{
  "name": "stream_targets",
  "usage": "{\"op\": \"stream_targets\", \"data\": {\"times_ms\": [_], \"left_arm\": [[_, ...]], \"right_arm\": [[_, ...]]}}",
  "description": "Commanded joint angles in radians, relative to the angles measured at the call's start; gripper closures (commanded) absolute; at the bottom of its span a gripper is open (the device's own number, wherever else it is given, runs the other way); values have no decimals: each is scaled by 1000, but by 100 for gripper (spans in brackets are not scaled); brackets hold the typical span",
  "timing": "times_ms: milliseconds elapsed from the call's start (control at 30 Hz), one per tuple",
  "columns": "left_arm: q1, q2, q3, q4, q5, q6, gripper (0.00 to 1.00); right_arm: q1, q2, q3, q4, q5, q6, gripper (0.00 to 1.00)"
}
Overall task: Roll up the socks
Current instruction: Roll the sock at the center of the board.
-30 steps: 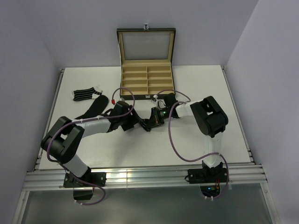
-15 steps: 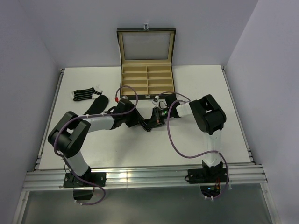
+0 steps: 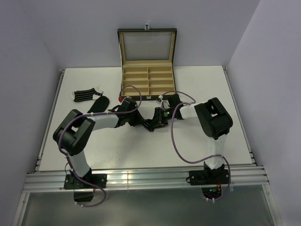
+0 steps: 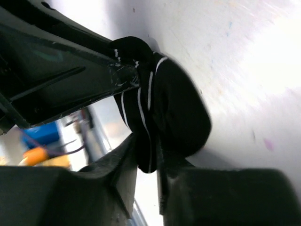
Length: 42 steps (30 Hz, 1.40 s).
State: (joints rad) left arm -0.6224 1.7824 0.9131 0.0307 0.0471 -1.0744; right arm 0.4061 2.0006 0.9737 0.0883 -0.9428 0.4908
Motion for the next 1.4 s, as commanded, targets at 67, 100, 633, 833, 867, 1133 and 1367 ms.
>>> {"op": "stream_targets", "data": {"times_ms": [67,100,633,833,867,1133,1367], "left_arm": [[-13,64,36,-190,-35,77,100],[-14,66,52,-201,-36,83,100],[-14,101,199,-393,-43,157,100],[-14,117,217,-403,-36,165,100],[-16,120,219,-403,-33,165,100],[-14,127,225,-397,-10,171,100],[-14,78,188,-353,-3,154,79]], "right_arm": [[20,-198,-73,-58,384,-101,64],[45,-227,-84,-56,436,-109,62],[473,-493,-202,73,1205,-350,47],[550,-369,-145,67,1271,-394,48],[554,-358,-139,67,1270,-396,48],[570,-260,-109,53,1314,-408,55],[550,-243,-107,5,1251,-371,100]]}}
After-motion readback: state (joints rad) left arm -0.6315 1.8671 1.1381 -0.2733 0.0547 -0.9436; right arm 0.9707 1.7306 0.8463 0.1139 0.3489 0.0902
